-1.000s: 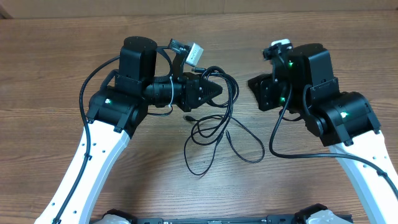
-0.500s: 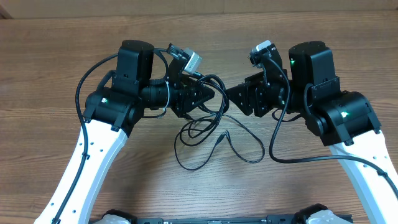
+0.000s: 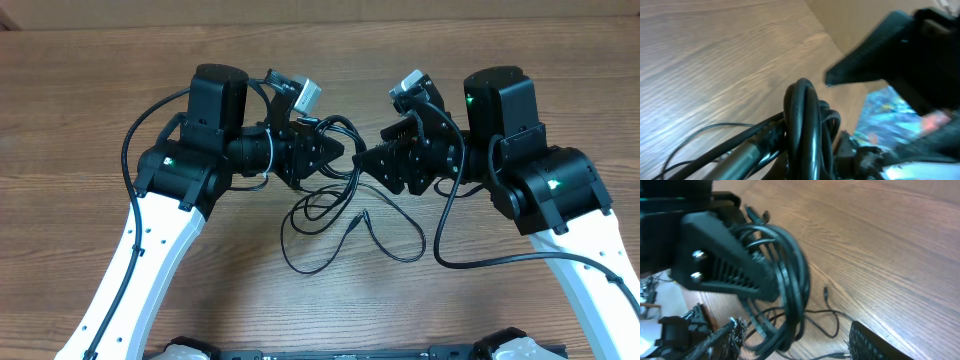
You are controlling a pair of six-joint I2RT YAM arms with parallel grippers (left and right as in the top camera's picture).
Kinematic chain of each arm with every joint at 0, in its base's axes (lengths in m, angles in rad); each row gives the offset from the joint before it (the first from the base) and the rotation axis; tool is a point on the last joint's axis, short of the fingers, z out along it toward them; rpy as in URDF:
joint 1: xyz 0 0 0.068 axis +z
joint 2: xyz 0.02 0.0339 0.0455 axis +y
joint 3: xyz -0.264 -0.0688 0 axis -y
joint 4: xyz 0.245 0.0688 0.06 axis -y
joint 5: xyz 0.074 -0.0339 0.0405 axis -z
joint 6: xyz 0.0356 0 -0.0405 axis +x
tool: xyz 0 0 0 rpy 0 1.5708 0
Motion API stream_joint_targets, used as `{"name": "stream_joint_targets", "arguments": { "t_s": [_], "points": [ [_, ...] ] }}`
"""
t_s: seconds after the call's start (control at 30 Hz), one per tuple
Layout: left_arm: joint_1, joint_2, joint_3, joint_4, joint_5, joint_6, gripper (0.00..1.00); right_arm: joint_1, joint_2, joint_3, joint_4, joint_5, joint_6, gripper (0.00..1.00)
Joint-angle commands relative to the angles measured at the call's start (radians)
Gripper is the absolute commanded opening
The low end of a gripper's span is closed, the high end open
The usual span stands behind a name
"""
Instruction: Untangle cables
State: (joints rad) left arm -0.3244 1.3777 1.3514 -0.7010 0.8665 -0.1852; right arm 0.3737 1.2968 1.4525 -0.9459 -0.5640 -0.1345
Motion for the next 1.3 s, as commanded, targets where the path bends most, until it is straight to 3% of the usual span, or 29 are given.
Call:
{"name": "stream_joint_targets", "arguments": {
  "t_s": [0.0,0.13,0.17,0.23,0.47,0.7,1.07,1.27],
  "points": [
    [-0.002,0.001,0.014,0.025,0.103,-0.05,0.04,-0.001,0.0,0.006,0.014,0.031,-0.016,0.57],
    [-0.029,0.001,0.014,0.063,0.102,-0.073,0.04,-0.001,0.016,0.006,0.009,0.027,-0.016,0.27],
    [-0.034,0.001,0.014,0.071,0.094,-0.074,0.04,-0.001,0.022,0.006,0.009,0.027,-0.016,0.11],
    [-0.035,0.001,0.014,0.07,0.071,-0.083,0.04,-0.001,0.024,0.006,0.009,0.028,-0.016,0.04],
    [-0.034,0.001,0.014,0.073,0.002,-0.112,0.04,-0.001,0.023,0.006,0.009,0.04,-0.004,0.04],
    [-0.034,0.001,0.014,0.078,0.038,-0.124,0.04,-0.001,0.023,0.006,-0.025,0.411,0.195,0.04],
    [-0.034,0.0,0.014,0.103,0.129,-0.077,0.04,-0.001,0.024,0.006,-0.104,0.732,0.413,0.04],
    [-0.021,0.0,0.014,0.09,0.086,-0.077,0.04,-0.01,0.014,0.006,-0.133,0.715,0.479,0.04]
  ]
}}
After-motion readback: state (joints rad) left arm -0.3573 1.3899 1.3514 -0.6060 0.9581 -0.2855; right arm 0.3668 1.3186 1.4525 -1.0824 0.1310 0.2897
